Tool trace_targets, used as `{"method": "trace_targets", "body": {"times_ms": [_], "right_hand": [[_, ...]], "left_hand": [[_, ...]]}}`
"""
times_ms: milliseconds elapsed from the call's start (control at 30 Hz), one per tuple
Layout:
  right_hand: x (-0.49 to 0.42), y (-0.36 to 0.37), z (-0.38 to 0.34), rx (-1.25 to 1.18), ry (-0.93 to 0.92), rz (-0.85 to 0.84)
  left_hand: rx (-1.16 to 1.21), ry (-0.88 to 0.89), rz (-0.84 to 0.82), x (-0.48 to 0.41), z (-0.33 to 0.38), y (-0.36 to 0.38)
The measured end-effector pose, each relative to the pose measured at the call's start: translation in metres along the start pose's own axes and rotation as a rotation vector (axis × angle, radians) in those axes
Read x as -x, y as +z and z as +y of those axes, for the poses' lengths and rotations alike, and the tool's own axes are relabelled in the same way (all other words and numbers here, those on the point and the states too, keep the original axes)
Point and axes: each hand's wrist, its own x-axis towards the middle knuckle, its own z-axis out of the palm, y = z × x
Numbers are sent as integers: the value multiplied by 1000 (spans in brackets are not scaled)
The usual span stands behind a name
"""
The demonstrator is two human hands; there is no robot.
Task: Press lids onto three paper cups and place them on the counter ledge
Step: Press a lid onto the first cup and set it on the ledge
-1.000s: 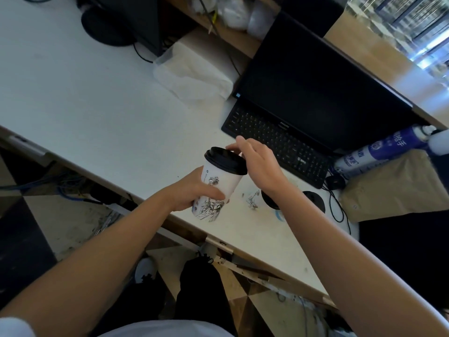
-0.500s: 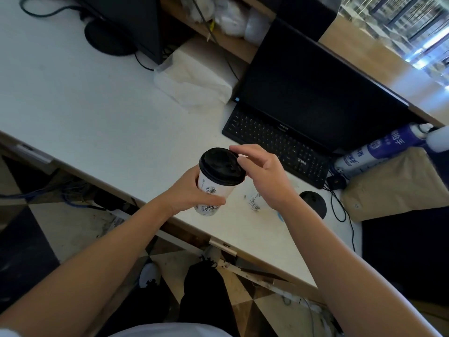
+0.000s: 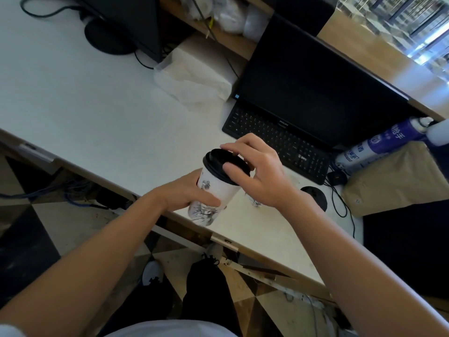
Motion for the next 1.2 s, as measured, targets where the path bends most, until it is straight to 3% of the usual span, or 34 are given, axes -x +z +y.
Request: {"method": "trace_targets", "body": {"times_ms": [67,167,267,333,500,633,833,1033,1133,1200], "right_hand": [[-1,-2,-1,50,-95,-96],[-7,-3,-5,22,-116,-181],[-11,1,-11,7,-163,-242],[-10,6,-15,4,-198,-228],[-2,12,-15,-30,-138,-108],[1,15,-15,-4,-115,-134],[1,14,-10,44,-56,-123],[-2,10,-3,65,-113,-120],[2,17,3,-54,27,-105],[8,30,8,-270,275,0]], "left_hand": [[136,-121,-221,2,1,-9],[265,-156,-467,4,-2,-17],[306,-155,-658,4,-2,-17],[286,-129,-694,3,-2,-15],[171,-136,-481,6,-8,-13],[54,-101,-373,10,-8,-10],[-201,-67,-11,15,-2,2],[-334,75,172,10,0,6],[-347,177,276,2,-2,4],[-320,206,409,-2,-5,4]]}}
